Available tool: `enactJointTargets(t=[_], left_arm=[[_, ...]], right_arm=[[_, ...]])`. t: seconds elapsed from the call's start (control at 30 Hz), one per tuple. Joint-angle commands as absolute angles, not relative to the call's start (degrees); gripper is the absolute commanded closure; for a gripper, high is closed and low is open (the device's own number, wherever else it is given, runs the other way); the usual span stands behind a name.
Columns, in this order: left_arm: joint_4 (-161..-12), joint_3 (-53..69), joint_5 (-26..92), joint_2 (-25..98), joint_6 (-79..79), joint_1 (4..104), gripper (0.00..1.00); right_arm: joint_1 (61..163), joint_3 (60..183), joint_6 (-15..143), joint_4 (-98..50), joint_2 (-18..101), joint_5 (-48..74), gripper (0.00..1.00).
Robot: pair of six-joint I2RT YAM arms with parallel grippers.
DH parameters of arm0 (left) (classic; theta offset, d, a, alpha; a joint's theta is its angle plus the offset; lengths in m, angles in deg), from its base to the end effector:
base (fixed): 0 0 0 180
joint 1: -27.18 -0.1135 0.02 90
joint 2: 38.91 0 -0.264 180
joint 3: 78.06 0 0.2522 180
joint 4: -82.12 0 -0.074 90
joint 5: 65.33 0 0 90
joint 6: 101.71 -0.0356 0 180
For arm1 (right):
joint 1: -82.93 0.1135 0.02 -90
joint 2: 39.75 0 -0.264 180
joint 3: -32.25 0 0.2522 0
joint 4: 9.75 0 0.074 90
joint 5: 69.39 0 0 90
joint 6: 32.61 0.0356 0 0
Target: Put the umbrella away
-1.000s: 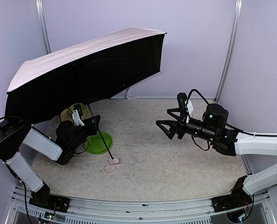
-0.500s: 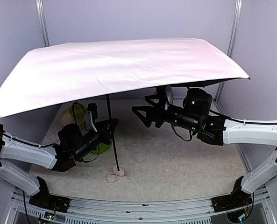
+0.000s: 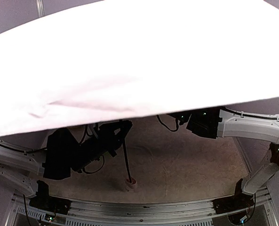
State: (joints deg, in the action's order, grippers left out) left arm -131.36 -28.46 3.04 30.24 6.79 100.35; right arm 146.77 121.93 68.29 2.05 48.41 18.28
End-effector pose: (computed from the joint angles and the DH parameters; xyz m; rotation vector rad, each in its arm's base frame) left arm 0.0901 -0.2524 0.3016 0.3369 1.3911 -1.0900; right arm 0.1619 0.3330 0.4093 -0.6697 1.2625 1.1195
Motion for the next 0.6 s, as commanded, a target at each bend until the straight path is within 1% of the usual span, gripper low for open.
enactJointTargets(t=[0.0, 0.1, 0.17, 0.37, 0.47, 0.5, 0.57], left_arm=[[-131.8, -27.4, 3.1, 27.3, 1.5, 103.6, 1.0], [-130.8, -26.9, 0.4, 27.7, -1.5, 105.8, 1.0], [-129.1, -25.5, -0.7, 28.8, -3.0, 106.3, 1.0], [-126.8, -23.8, -3.9, 29.7, -6.9, 106.4, 1.0], [-126.3, -23.8, -3.0, 28.9, -9.3, 106.4, 1.0], [-126.3, -24.1, -1.9, 28.6, -9.9, 106.5, 0.98], [-127.3, -25.3, 0.8, 28.0, -11.0, 106.4, 0.63]], right_arm=[[148.9, 124.0, 65.5, 2.2, 47.3, 18.6, 0.18], [149.2, 124.8, 64.2, 2.3, 48.1, 19.4, 0.22], [149.2, 125.5, 63.5, 2.2, 49.1, 19.8, 0.27], [149.2, 126.3, 62.2, 4.0, 49.5, 21.1, 0.78], [149.2, 125.5, 62.7, 6.3, 48.3, 21.7, 0.99], [149.2, 125.5, 63.0, 6.9, 48.1, 21.8, 1.0], [149.1, 125.9, 63.7, 7.5, 47.7, 20.5, 1.0]])
